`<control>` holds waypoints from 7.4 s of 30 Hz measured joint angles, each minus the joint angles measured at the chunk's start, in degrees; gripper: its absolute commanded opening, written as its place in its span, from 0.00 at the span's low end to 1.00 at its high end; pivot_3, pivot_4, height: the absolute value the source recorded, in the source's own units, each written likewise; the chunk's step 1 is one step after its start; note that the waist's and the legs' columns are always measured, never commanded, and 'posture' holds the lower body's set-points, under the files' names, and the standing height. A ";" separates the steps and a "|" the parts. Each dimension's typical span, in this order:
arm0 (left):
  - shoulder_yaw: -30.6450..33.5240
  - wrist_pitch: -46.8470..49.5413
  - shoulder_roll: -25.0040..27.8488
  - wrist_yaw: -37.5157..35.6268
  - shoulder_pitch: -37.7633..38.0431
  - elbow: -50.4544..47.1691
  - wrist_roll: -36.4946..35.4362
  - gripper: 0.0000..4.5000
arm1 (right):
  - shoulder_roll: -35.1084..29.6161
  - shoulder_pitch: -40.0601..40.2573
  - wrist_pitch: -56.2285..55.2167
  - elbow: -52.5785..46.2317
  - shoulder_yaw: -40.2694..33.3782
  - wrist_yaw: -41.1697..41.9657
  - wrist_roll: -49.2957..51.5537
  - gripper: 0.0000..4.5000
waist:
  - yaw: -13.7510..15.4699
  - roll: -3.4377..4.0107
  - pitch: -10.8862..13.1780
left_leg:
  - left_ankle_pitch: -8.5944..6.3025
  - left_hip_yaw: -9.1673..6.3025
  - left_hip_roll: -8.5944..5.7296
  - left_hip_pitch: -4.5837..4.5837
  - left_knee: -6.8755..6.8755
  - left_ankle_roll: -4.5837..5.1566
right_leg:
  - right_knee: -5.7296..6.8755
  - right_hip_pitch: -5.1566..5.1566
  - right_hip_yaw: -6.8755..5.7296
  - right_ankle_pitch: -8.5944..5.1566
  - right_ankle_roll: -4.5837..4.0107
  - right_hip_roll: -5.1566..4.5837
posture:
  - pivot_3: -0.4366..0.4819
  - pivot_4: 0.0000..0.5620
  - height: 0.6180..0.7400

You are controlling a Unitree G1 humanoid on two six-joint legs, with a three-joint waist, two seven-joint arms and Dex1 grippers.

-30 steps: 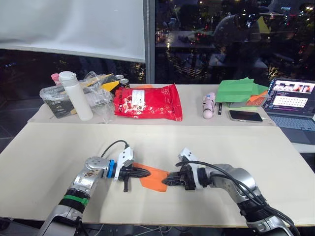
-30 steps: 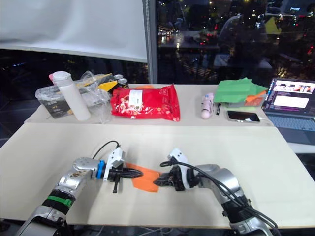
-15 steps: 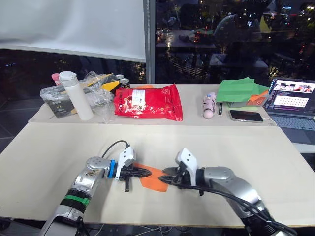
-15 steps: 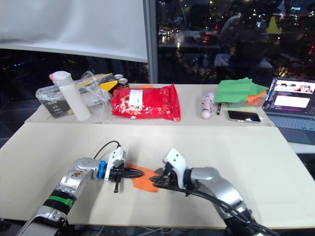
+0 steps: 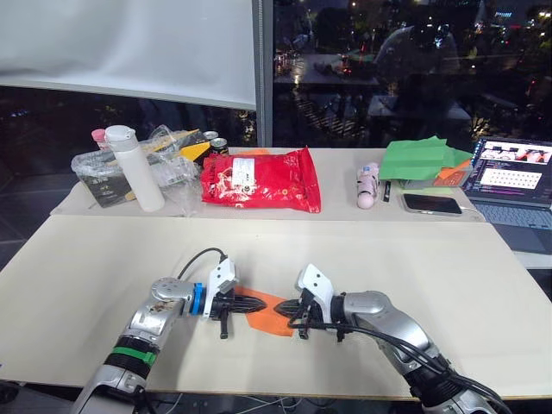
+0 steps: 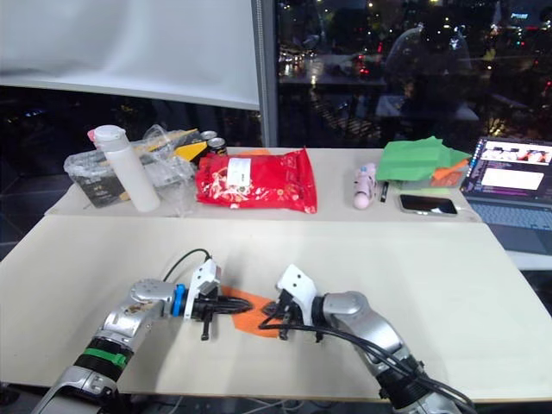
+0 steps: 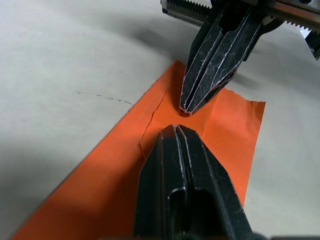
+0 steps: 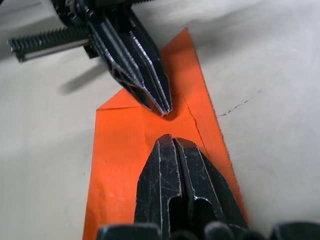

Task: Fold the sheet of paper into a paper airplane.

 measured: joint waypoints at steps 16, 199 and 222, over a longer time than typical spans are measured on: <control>-0.23 -0.39 -0.67 -1.59 -1.81 2.77 0.09 0.00 | -6.34 5.65 -3.77 -8.65 -5.82 3.91 2.20 0.00 | 0.51 -0.04 -0.09 | -0.02 0.01 -0.01 -0.06 0.01 0.02 | 0.00 -0.07 0.00 -0.01 0.00 -0.01 | 0.48 0.27 0.83; 1.19 20.88 4.48 11.54 -3.22 -10.28 -8.49 0.00 | -0.33 -7.90 -18.81 9.68 1.77 12.74 -16.29 0.00 | -0.60 -0.35 0.55 | -0.12 0.01 -0.09 0.47 -0.05 0.05 | -0.07 0.55 -0.01 -0.14 0.02 -0.13 | 0.48 0.27 0.83; -1.91 9.90 0.67 4.78 -2.71 -2.00 -2.33 0.00 | -5.07 3.34 7.24 -11.92 -11.90 7.63 -3.88 0.19 | 0.57 -0.28 0.32 | -0.13 0.00 -0.11 0.26 0.01 0.06 | -0.09 0.40 0.00 -0.16 0.03 -0.14 | 0.48 0.27 0.83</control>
